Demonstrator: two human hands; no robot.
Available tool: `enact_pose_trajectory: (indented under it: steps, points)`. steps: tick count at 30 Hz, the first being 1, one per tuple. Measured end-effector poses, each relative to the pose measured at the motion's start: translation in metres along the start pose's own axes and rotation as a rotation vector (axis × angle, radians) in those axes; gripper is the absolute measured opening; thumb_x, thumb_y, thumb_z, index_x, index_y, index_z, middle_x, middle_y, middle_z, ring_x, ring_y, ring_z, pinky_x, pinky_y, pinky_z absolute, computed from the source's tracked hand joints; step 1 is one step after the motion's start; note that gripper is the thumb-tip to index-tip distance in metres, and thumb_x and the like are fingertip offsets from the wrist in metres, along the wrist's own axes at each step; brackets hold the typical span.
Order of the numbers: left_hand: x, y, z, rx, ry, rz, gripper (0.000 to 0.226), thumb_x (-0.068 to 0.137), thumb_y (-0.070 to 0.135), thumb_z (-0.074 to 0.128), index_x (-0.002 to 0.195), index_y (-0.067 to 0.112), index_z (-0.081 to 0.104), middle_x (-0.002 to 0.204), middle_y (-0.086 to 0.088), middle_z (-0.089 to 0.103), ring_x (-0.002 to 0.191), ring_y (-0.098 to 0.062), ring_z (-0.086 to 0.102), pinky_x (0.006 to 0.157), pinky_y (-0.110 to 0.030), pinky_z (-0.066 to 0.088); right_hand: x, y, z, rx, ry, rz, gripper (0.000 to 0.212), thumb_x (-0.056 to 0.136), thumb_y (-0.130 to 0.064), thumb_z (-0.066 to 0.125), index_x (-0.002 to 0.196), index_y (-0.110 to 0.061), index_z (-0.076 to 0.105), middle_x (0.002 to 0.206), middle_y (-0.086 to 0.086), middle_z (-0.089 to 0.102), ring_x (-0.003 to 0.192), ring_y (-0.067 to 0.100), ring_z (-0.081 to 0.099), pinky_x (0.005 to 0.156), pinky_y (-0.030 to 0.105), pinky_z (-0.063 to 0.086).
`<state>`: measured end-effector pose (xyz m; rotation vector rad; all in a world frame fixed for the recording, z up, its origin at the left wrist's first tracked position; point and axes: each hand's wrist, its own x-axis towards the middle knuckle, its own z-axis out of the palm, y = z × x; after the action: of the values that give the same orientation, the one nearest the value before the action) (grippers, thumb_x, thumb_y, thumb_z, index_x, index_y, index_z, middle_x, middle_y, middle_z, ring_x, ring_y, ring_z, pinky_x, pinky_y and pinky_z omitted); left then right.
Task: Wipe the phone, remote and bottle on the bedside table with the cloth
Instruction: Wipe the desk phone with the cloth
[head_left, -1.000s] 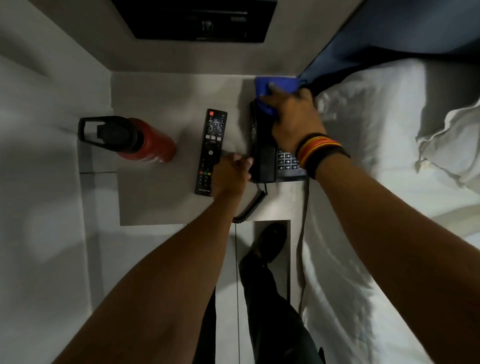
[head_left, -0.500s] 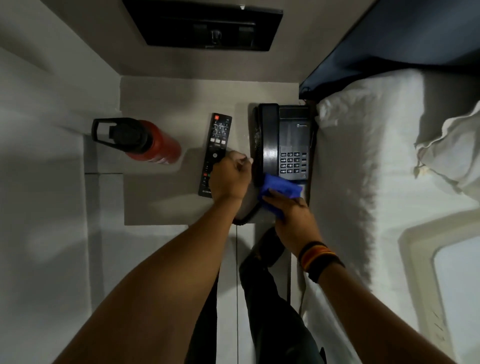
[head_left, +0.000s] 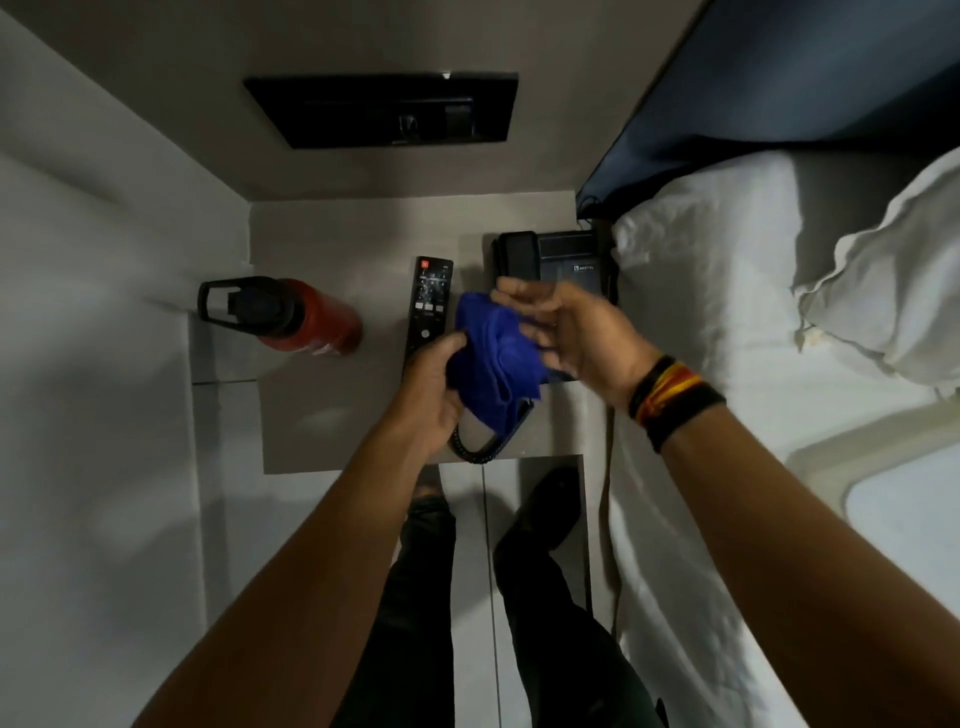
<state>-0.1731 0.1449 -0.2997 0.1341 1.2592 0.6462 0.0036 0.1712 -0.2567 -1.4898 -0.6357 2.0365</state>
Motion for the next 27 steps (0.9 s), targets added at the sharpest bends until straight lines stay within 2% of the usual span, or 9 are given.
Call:
enact_pose_trajectory:
  steps: [3,5,7,9,13,16,19,23,27]
  points:
    - [0.021,0.007,-0.004,-0.025,-0.009,0.036,0.026,0.101,0.027,0.066,0.122,0.014,0.073,0.12,-0.009,0.08,0.118,-0.029,0.073,0.101,-0.041,0.059,0.026,0.003,-0.015,-0.486,0.365,-0.213,0.04,0.093,-0.016,0.054,0.132,-0.016,0.062,0.13,0.005,0.068,0.114,0.015,0.064,0.105,0.042,0.051]
    - [0.034,0.015,-0.006,0.127,0.043,0.223,0.034,0.095,0.021,0.076,0.125,0.006,0.073,0.121,-0.014,0.079,0.114,-0.028,0.076,0.097,-0.039,0.061,0.043,0.011,-0.029,-0.904,0.501,-0.285,0.059,0.088,-0.011,0.054,0.146,-0.017,0.047,0.148,0.011,0.053,0.134,0.025,0.05,0.114,0.044,0.04]
    - [0.042,0.024,-0.008,0.489,0.188,0.473,0.034,0.09,0.016,0.078,0.121,0.005,0.073,0.114,-0.008,0.078,0.104,-0.021,0.074,0.09,-0.032,0.059,0.057,0.021,-0.039,-1.155,0.352,-0.216,0.079,0.088,-0.013,0.057,0.157,-0.021,0.021,0.167,0.008,0.02,0.152,0.035,0.017,0.121,0.052,0.025]
    - [0.052,0.029,-0.005,0.73,0.25,0.653,0.04,0.091,0.01,0.071,0.132,0.007,0.069,0.119,-0.003,0.073,0.108,-0.016,0.068,0.096,-0.023,0.055,0.068,0.035,-0.04,-1.297,0.239,-0.117,0.088,0.091,-0.024,0.057,0.159,-0.029,0.001,0.17,0.001,0.001,0.154,0.037,-0.001,0.119,0.063,0.017]
    - [0.08,0.025,0.006,1.072,0.219,0.757,0.056,0.095,-0.001,0.06,0.15,0.009,0.057,0.149,-0.013,0.063,0.138,-0.029,0.059,0.12,-0.031,0.043,0.072,0.046,-0.033,-1.329,0.26,-0.071,0.089,0.091,-0.032,0.051,0.157,-0.035,-0.01,0.17,-0.004,-0.003,0.154,0.034,-0.01,0.118,0.067,0.01]
    - [0.09,0.01,0.017,1.276,0.176,0.789,0.07,0.089,-0.017,0.054,0.154,0.009,0.052,0.159,-0.01,0.054,0.141,-0.037,0.052,0.123,-0.031,0.038,0.073,0.044,-0.034,-1.329,0.26,-0.049,0.09,0.09,-0.031,0.05,0.156,-0.037,-0.01,0.17,-0.005,-0.002,0.154,0.033,-0.011,0.119,0.067,0.009]
    - [0.085,-0.002,0.012,1.459,0.22,0.792,0.072,0.089,-0.014,0.058,0.156,0.012,0.05,0.158,-0.009,0.052,0.133,-0.04,0.05,0.111,-0.043,0.049,0.073,0.045,-0.031,-1.316,0.269,-0.044,0.091,0.09,-0.029,0.051,0.156,-0.037,-0.01,0.17,-0.004,-0.003,0.153,0.033,-0.012,0.119,0.066,0.007]
    - [0.068,-0.022,-0.014,1.732,0.155,0.965,0.044,0.094,0.007,0.055,0.135,0.007,0.068,0.135,-0.017,0.066,0.114,-0.041,0.062,0.089,-0.047,0.06,0.075,0.049,-0.025,-1.287,0.295,-0.049,0.093,0.089,-0.03,0.052,0.156,-0.035,-0.012,0.17,-0.002,-0.005,0.153,0.034,-0.013,0.118,0.068,0.004]
    - [0.063,-0.02,-0.024,1.98,-0.025,1.022,0.042,0.084,0.007,0.077,0.126,0.011,0.073,0.127,-0.013,0.068,0.114,-0.037,0.064,0.089,-0.045,0.059,0.077,0.049,-0.026,-1.308,0.277,-0.021,0.098,0.087,-0.033,0.056,0.156,-0.035,-0.014,0.169,-0.001,-0.007,0.153,0.035,-0.014,0.117,0.068,0.004]
